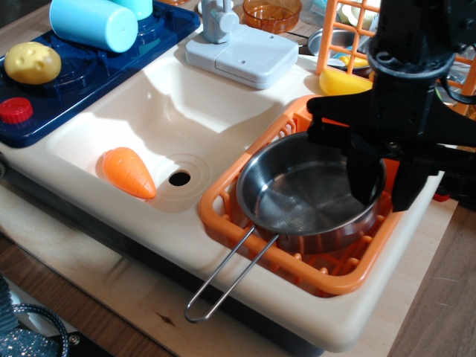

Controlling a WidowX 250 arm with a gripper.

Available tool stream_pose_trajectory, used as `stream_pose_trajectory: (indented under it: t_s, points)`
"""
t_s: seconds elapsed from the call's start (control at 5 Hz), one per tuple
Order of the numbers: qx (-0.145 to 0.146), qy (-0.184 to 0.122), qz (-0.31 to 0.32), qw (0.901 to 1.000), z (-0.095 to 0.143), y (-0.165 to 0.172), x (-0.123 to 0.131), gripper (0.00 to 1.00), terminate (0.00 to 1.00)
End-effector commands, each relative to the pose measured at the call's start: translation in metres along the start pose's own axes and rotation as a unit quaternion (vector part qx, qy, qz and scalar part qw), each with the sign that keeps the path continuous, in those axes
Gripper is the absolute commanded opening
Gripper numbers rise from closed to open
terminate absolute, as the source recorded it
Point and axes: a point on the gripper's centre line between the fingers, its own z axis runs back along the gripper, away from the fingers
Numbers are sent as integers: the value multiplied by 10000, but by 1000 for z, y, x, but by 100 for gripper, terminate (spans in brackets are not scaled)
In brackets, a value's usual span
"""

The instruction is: Put pan from drying rack into sink

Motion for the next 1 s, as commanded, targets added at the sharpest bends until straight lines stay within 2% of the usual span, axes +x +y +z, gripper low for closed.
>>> stream_pose_trajectory:
  t_s: [0.0,0.2,0.4,0.6,0.8]
  points:
    - [-81,-163,95,9998,15,-6,9,0,0]
    - [197,60,72,9998,31,-5,17,0,0]
    - [562,282,-104,9980,52,11,22,0,0]
    - [936,277,-208,9950,65,33,22,0,0]
    - [1333,136,-294,9905,66,56,19,0,0]
